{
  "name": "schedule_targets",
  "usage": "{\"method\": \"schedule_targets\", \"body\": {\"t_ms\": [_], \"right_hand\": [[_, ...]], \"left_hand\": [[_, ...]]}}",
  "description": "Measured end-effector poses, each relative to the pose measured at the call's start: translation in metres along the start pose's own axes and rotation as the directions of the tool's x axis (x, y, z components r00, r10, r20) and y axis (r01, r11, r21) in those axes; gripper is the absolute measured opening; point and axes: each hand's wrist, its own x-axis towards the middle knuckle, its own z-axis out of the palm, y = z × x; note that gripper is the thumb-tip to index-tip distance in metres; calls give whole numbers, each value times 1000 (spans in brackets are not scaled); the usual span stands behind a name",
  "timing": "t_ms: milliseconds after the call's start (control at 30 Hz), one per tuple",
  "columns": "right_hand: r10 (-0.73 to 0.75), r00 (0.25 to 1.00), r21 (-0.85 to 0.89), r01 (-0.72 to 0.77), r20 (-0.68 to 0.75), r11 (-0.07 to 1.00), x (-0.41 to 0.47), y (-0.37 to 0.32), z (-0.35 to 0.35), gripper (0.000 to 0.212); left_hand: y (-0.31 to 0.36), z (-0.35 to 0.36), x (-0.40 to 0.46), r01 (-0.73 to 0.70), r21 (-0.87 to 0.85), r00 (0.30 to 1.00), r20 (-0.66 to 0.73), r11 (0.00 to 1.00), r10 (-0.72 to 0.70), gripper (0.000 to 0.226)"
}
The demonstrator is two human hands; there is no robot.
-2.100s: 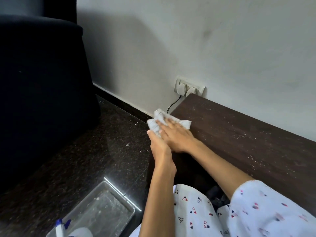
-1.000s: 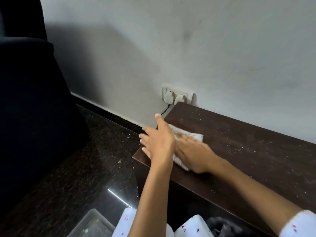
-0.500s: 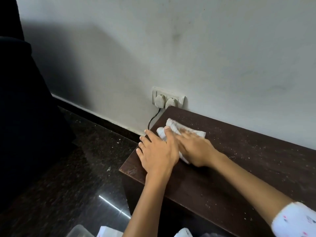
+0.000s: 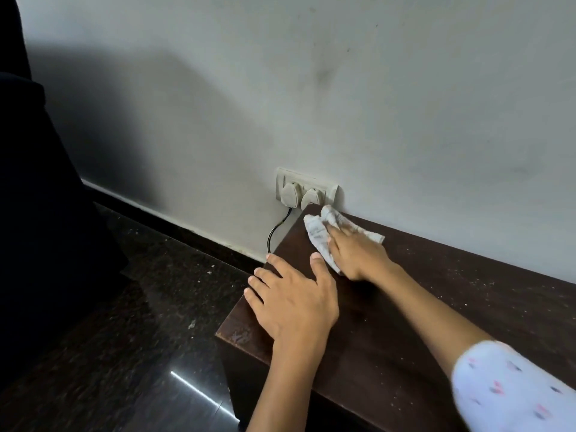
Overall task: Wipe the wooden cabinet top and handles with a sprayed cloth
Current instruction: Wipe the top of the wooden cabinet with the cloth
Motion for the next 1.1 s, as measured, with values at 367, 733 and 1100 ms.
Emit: {"method": "schedule_targets", "body": {"t_ms": [367,733,1100], "right_hand": [[-130,991,111,127,20,986,-22,10,8,51],[-80,995,17,81,-58,997,26,-22,10,50],[113,988,18,-112,-103,994,58,-26,2,52]], "left_hand": [[2,11,17,-105,94,994,-21,990,107,76],[7,21,20,-113,176,993,-25,978,119,76],[-2,12,27,-169,139,982,-63,976,179,75]]}}
